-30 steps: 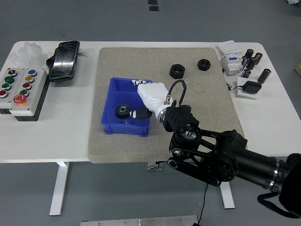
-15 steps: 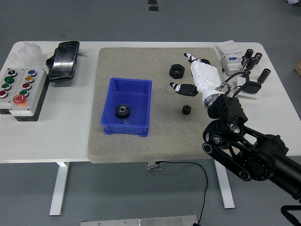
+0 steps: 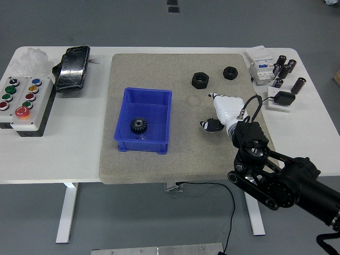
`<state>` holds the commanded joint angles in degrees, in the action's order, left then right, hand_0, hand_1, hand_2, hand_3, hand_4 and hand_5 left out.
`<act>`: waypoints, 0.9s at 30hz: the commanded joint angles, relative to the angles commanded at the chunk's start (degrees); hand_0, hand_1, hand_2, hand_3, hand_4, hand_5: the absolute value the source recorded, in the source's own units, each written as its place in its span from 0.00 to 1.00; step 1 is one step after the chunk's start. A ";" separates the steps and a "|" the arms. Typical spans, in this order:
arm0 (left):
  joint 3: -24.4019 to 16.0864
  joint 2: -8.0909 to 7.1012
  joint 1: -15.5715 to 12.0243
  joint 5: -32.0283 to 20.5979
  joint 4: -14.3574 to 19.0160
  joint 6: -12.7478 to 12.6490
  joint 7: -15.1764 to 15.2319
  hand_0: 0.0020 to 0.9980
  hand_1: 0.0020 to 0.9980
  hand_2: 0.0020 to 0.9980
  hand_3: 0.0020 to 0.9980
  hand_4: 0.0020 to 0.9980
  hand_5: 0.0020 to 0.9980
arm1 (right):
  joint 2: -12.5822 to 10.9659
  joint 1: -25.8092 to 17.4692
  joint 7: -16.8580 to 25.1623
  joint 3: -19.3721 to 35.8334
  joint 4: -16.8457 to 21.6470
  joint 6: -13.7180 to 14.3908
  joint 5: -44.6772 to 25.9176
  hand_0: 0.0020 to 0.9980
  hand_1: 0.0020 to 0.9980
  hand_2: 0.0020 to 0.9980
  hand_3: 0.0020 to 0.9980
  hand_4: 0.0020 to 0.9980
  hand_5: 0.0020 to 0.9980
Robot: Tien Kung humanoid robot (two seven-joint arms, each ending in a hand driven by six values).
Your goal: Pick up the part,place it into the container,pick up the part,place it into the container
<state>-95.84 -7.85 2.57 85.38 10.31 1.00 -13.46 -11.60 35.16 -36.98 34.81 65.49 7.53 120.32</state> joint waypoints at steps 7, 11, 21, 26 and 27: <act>0.08 -0.08 -0.01 -0.06 0.00 -0.01 0.03 0.61 0.52 0.56 0.63 0.54 0.51 | 0.03 0.18 0.00 -1.63 -1.53 -1.86 -2.62 0.34 0.57 0.64 0.70 0.55 0.26; 0.19 -0.06 0.00 -0.14 0.00 0.00 0.05 0.61 0.52 0.56 0.63 0.54 0.51 | 0.29 0.25 0.00 -2.34 -2.26 -1.29 -3.91 0.34 0.57 0.64 0.70 0.55 0.26; 0.42 -0.08 0.08 -0.33 0.00 0.03 0.15 0.61 0.52 0.56 0.63 0.54 0.51 | 0.47 0.39 0.00 -3.33 -3.13 0.66 -5.35 0.32 0.49 0.38 0.47 0.34 0.08; 0.49 -0.06 0.09 -0.41 0.00 0.03 0.18 0.61 0.52 0.56 0.63 0.54 0.51 | 0.42 0.54 0.00 -3.52 -2.95 1.39 -5.25 0.31 0.49 0.37 0.46 0.34 0.06; 0.49 -0.06 0.10 -0.44 0.00 0.03 0.19 0.61 0.52 0.56 0.63 0.54 0.51 | 0.37 0.67 0.00 -3.53 -2.76 1.47 -5.07 0.31 0.49 0.37 0.46 0.34 0.06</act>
<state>-95.35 -7.91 2.66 84.95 10.31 1.03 -13.27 -11.23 35.83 -36.98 31.28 62.73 9.00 115.25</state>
